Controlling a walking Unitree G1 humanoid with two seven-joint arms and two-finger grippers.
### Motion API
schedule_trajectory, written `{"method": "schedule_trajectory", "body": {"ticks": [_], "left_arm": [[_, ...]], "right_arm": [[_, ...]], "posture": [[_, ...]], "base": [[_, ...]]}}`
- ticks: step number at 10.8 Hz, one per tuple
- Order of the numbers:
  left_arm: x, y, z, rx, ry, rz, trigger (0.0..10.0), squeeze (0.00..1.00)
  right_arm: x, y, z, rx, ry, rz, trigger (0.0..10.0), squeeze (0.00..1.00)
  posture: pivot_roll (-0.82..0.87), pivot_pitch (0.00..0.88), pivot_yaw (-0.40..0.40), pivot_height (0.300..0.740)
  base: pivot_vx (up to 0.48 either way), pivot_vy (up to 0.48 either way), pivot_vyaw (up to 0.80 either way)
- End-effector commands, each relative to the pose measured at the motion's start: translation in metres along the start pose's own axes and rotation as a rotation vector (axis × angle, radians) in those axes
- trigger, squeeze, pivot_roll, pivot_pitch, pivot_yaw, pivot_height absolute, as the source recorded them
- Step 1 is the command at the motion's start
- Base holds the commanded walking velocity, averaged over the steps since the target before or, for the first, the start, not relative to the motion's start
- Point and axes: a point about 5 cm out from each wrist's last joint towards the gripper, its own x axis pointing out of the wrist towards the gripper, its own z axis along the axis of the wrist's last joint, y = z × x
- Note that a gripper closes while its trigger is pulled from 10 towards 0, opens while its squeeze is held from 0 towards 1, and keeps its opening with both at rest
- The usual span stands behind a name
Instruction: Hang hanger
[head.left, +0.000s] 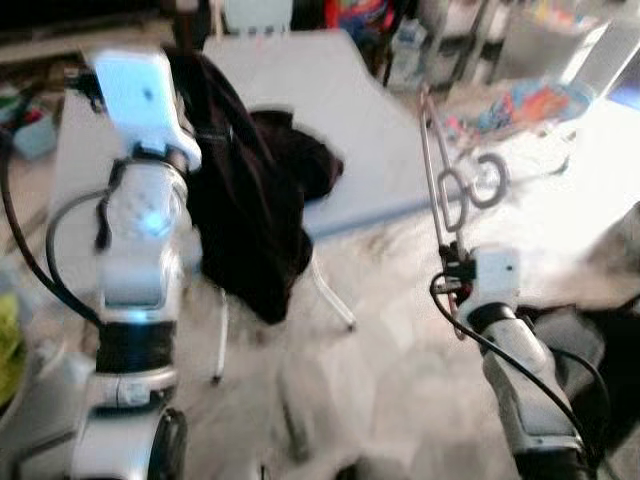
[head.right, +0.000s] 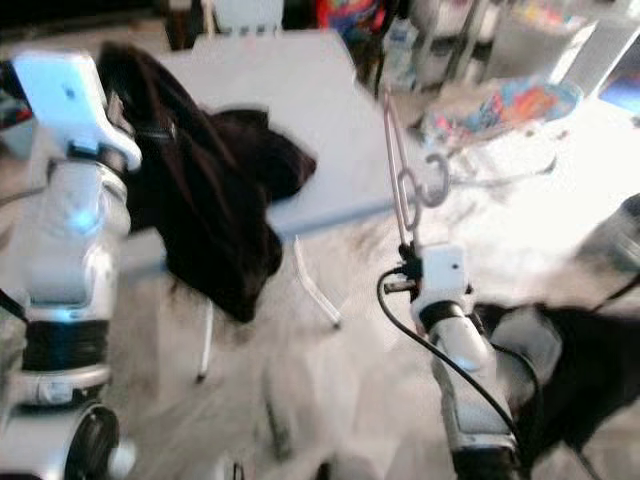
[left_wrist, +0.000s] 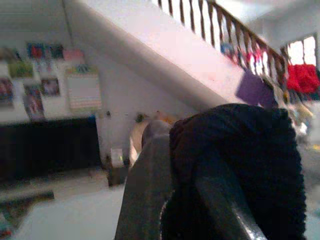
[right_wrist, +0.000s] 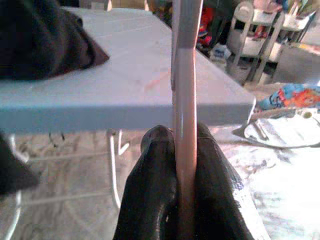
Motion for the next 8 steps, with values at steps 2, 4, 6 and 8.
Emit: {"method": "schedule_trajectory", "body": {"ticks": [2,4,6,8], "left_arm": [[0.006,0.021,0.005,0.057,-0.029,0.076,10.0,0.0],[0.009,0.032,0.005,0.095,-0.025,0.145,10.0,0.0],[0.012,0.041,0.01,0.174,-0.053,0.19,10.0,0.0],[0.016,0.046,0.013,0.195,-0.085,0.172,10.0,0.0]], "right_arm": [[0.003,0.005,0.005,-0.007,-0.024,0.024,10.0,0.0],[0.002,0.004,0.005,-0.011,-0.022,0.029,10.0,0.0],[0.002,0.005,0.003,-0.013,-0.019,0.033,10.0,0.0],[0.002,0.007,0.002,-0.013,-0.019,0.035,10.0,0.0]], "posture": [[-0.06,0.047,-0.006,0.74],[-0.06,0.047,-0.005,0.74],[-0.06,0.049,-0.007,0.74],[-0.06,0.049,-0.007,0.74]], "base": [[0.456,0.0,0.0],[0.418,0.135,0.0],[0.349,0.33,0.0],[0.337,0.341,0.0]]}}
